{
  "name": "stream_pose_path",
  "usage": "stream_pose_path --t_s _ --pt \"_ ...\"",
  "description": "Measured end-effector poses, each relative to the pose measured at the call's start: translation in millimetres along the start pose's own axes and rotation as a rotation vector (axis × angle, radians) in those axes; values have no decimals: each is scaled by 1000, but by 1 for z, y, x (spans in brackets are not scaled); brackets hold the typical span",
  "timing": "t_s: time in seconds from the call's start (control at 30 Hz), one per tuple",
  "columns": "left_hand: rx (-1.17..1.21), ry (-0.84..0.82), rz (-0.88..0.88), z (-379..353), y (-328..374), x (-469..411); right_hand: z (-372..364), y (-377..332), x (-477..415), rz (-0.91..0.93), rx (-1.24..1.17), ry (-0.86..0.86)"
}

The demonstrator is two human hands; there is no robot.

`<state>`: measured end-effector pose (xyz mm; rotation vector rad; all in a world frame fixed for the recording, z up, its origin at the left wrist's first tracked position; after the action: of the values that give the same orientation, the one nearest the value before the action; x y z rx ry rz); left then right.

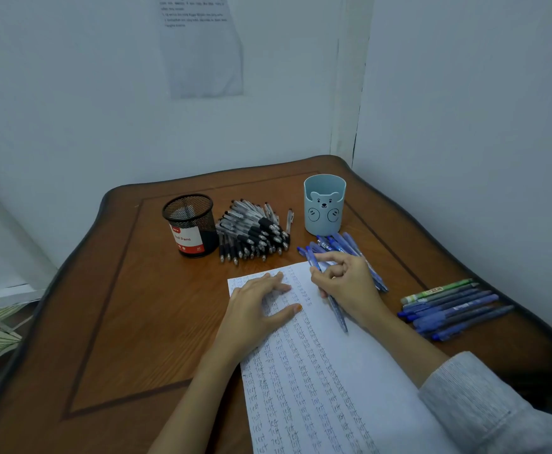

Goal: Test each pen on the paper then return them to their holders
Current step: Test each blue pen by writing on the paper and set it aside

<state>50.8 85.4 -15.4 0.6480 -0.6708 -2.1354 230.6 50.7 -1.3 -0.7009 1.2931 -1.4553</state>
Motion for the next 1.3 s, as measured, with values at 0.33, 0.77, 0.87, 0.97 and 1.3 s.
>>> stream_pose_path --t_s 0.33,0.77,0.87,0.97,1.3 --pt "12 -5 27 1 0 0 48 -17 -26 159 406 174" --pt "50 -21 50 3 4 2 66 2 -34 29 557 18" --pt "38 -30 36 3 4 1 79 -8 -25 31 515 22" --pt "24 -40 32 2 3 1 90 -14 -18 1 527 -60" --pt "-7 -40 -8 0 6 5 121 -21 18 -37 624 -215"
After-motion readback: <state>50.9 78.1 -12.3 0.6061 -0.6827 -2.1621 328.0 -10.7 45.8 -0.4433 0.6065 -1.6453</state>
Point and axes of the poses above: each hand's wrist, its own x-axis away from the middle knuckle, its own z-axis out of the back of the hand, y = z × x, the point moved 4 cm from there along -x, towards the middle knuckle, and after that the axes turned 2 degrees about -y, right-handed, at the moved point
